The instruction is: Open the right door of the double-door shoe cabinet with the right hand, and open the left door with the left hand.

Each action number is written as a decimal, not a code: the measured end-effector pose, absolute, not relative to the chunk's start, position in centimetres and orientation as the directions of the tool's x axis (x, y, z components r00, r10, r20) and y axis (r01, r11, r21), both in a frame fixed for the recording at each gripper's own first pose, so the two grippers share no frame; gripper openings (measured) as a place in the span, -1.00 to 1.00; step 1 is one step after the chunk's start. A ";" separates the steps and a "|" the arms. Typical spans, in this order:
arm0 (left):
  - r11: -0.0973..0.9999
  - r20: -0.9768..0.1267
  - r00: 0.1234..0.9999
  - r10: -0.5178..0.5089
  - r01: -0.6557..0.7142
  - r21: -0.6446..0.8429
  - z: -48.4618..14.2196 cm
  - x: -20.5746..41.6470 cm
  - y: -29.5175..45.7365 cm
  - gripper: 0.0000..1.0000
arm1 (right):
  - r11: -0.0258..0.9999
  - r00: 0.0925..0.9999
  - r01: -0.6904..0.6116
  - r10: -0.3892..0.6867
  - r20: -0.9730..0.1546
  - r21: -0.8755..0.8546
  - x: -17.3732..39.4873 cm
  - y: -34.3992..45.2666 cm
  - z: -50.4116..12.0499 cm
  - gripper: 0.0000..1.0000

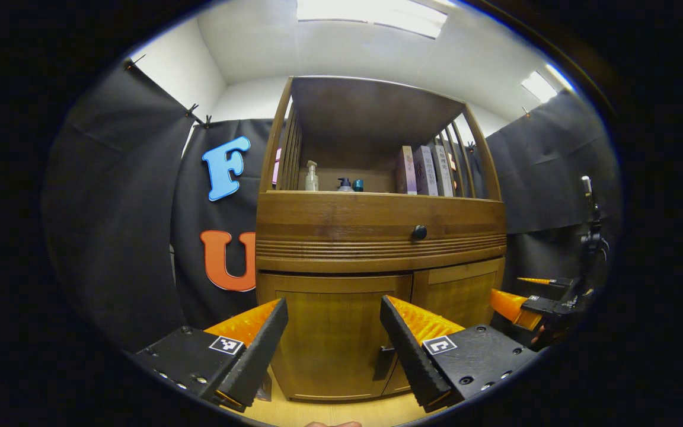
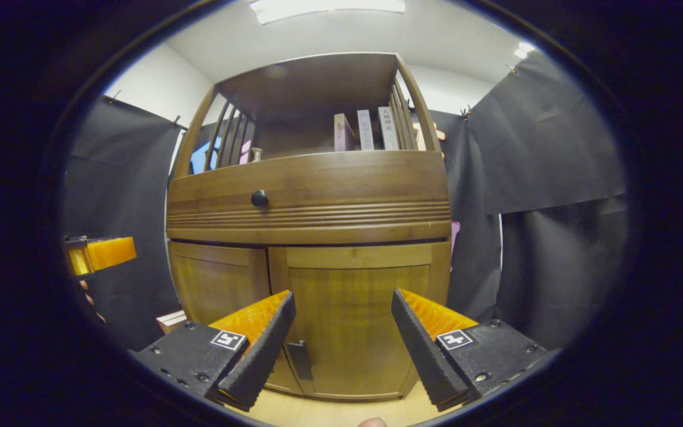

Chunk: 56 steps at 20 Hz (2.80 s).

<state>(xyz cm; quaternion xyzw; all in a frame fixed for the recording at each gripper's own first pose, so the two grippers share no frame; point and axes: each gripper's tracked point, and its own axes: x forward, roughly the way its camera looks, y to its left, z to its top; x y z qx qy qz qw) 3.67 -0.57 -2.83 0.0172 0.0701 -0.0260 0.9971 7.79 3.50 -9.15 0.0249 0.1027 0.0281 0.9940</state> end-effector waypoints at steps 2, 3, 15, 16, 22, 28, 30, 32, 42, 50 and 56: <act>0.999 -0.153 0.987 -0.039 0.043 0.022 -3.4 3.7 -0.4 0.88 | 0.996 0.965 -0.065 0.077 -0.249 0.055 8.8 4.0 -11.5 1.00; 0.999 -0.158 0.987 -0.031 0.034 0.020 -3.6 3.7 -0.4 0.88 | 0.995 0.957 -0.079 0.095 -0.274 0.069 9.1 4.5 -12.7 0.96; 0.988 -0.193 0.969 0.152 -0.142 0.067 -4.6 0.3 4.3 0.88 | 0.978 0.868 -0.146 0.199 -0.455 0.148 10.7 10.1 -24.9 0.63; 0.987 -0.196 0.968 0.155 -0.144 0.071 -4.6 0.3 4.2 0.88 | 0.978 0.863 -0.137 0.197 -0.465 0.159 11.0 10.4 -25.8 0.58; 0.986 -0.222 0.961 0.163 -0.149 0.077 -5.4 -1.0 4.3 0.88 | 0.973 0.856 -0.064 0.167 -0.490 0.220 12.0 10.7 -29.3 0.28; 0.989 -0.265 0.953 0.147 -0.138 0.055 -6.3 -1.1 3.9 0.88 | 0.989 0.886 -0.023 0.089 -0.455 0.149 13.4 11.4 -29.6 -0.10; 0.990 -0.265 0.954 0.140 -0.132 0.049 -6.2 -1.3 3.6 0.89 | 0.992 0.891 0.003 0.053 -0.450 0.124 13.8 11.4 -29.7 -0.20; 0.992 -0.264 0.957 0.123 -0.116 0.043 -6.0 -1.4 3.1 0.89 | 0.995 0.892 0.019 0.026 -0.451 0.095 13.9 11.4 -29.8 -0.23; 0.996 -0.250 0.964 0.091 -0.086 0.032 -4.9 -3.7 1.8 0.88 | 0.987 0.892 0.029 0.047 -0.450 0.161 12.1 11.3 -29.3 -0.43; 0.999 -0.221 0.974 0.041 -0.036 0.028 -3.4 -4.9 -0.9 0.88 | 0.985 0.885 0.011 0.070 -0.460 0.171 7.8 10.3 -28.4 -0.43; 0.999 -0.243 0.969 -0.032 0.040 0.031 -4.0 -5.2 -4.2 0.87 | 0.983 0.884 -0.014 0.097 -0.458 0.181 4.3 9.1 -27.8 -0.43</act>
